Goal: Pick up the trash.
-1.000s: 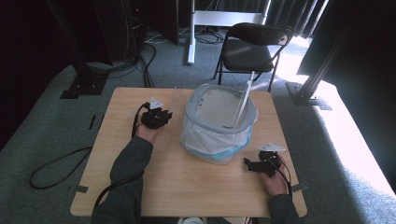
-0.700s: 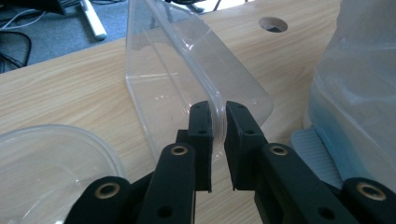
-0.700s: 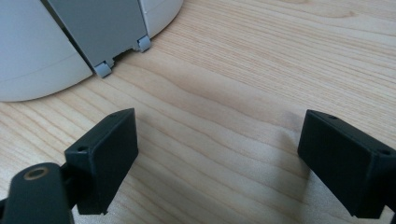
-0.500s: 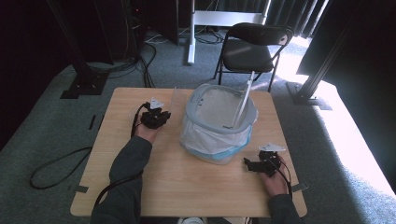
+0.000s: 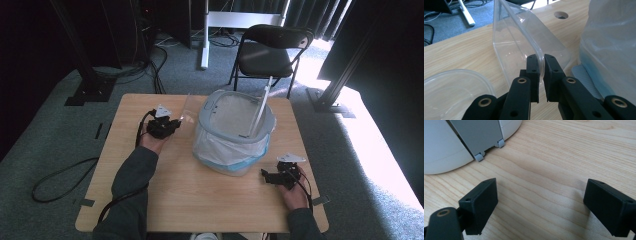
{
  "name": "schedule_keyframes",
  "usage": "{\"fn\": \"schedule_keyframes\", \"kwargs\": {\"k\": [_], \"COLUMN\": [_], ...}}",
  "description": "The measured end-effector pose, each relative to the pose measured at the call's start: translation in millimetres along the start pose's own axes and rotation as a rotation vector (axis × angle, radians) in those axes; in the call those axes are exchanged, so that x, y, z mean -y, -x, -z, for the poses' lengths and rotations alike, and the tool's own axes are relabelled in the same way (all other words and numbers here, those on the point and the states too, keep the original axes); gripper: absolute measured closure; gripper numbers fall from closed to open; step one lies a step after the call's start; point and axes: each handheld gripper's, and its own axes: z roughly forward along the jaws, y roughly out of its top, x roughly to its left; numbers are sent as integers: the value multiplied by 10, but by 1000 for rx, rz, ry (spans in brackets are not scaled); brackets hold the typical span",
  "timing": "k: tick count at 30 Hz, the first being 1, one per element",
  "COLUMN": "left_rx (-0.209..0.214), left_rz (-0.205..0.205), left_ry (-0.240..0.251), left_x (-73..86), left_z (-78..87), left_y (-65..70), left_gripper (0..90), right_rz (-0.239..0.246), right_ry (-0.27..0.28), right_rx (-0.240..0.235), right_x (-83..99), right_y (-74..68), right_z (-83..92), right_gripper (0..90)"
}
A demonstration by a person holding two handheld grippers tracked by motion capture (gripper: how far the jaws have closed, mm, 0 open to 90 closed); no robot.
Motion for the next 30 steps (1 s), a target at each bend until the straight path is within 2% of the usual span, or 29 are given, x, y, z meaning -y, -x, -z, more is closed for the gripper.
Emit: {"fn": "schedule_keyframes", "kwargs": {"k": [2, 16, 30], "left_rx": [-1, 30, 60], "left_rz": [-6, 25, 11], "left_ry": [2, 52, 92], "left_x": [-6, -35, -149], "left_z": [42, 308, 573], "left_y": [-19, -141, -198], "left_gripper": [836, 836, 835], "right_rz": [0, 0, 0], "right_ry": [0, 0, 0], "right_rx": [0, 0, 0], "right_x": [0, 0, 0], "right_y": [0, 0, 0], "right_z": [0, 0, 0], "right_gripper": [113, 113, 114]}}
